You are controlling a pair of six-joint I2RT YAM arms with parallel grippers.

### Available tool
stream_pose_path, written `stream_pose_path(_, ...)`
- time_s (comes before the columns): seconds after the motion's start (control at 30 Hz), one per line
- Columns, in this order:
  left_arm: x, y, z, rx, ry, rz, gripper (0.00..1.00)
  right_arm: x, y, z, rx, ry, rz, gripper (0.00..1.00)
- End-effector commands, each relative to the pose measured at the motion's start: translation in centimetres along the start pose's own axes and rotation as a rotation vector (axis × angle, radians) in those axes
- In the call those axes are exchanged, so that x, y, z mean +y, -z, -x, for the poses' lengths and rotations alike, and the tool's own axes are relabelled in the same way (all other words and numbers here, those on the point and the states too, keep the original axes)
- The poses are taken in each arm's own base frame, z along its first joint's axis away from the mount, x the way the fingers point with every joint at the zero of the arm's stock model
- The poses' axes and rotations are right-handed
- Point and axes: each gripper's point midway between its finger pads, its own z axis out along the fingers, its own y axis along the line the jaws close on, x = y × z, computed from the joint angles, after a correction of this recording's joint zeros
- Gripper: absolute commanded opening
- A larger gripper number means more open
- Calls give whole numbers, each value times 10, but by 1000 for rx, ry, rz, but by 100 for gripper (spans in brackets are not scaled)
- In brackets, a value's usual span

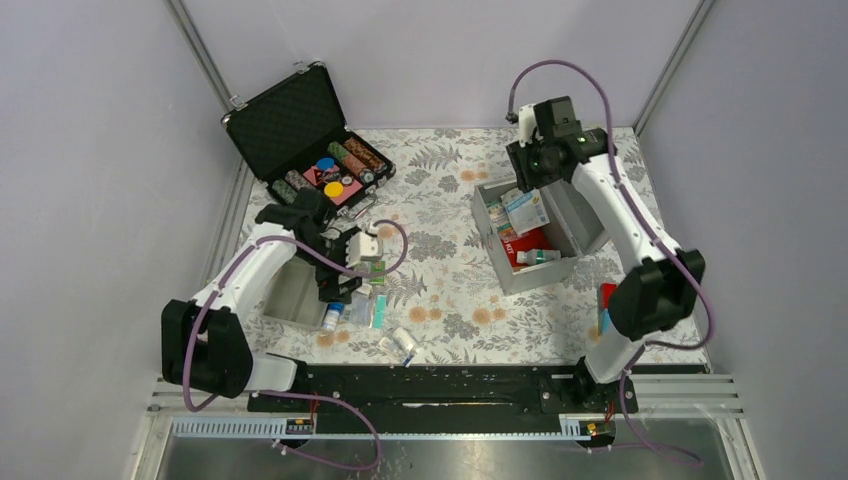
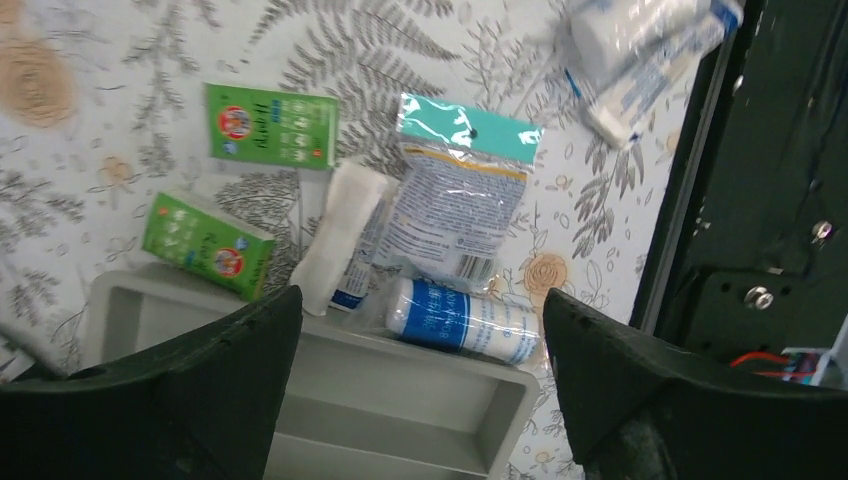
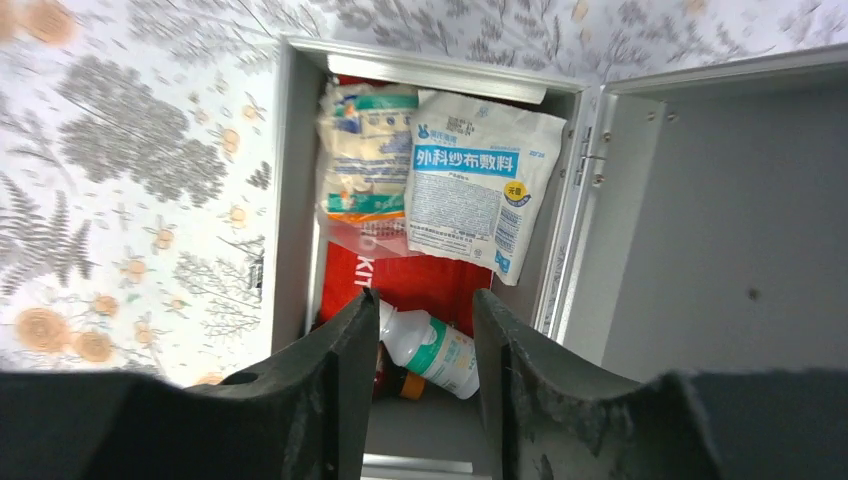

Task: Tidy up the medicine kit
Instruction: Pick up the medical item at the center of the board.

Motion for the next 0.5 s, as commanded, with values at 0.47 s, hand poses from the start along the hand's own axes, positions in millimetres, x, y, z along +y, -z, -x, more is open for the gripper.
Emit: stream_pose_path(0.47,-1,-96,-9,198,-64,-79,63,18,95,19,-203,-53,65,49)
